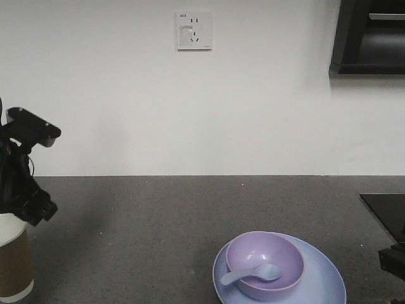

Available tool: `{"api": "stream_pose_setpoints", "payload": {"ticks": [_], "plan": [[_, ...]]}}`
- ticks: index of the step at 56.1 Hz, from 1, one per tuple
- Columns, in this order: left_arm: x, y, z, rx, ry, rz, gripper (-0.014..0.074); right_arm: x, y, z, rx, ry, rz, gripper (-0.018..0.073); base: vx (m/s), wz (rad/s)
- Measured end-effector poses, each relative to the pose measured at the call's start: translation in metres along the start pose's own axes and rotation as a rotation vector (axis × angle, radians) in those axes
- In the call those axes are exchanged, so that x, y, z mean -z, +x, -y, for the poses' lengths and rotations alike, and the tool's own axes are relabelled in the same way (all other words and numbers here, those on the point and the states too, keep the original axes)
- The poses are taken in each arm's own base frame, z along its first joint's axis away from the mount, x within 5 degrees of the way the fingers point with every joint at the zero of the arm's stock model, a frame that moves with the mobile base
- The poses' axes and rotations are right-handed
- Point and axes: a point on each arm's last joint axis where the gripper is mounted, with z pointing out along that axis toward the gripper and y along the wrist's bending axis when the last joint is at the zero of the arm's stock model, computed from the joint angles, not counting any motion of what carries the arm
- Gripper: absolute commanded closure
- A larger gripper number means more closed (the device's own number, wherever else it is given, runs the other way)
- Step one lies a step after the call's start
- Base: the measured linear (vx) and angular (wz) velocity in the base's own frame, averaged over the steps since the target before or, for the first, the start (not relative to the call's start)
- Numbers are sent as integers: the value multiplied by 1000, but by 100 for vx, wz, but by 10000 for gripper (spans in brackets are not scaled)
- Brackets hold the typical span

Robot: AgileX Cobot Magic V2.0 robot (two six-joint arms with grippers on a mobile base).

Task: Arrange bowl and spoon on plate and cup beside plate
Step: 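Grasp the brown paper cup with the left gripper and lift, then place the paper cup beside the plate and open the left gripper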

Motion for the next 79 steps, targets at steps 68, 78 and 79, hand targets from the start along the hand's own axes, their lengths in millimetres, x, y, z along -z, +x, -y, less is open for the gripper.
{"api": "stream_pose_setpoints", "payload": {"ticks": [68,78,79], "plan": [[25,-7,24,-73,220,213,599,-8,1,1,-22,-14,-22,568,0,0],[79,-21,68,-252,343,402,596,-8,0,0,-27,-18,-21,568,0,0],[81,-21,72,-264,350,409,596,-8,0,0,-27,-18,-21,568,0,0]]}}
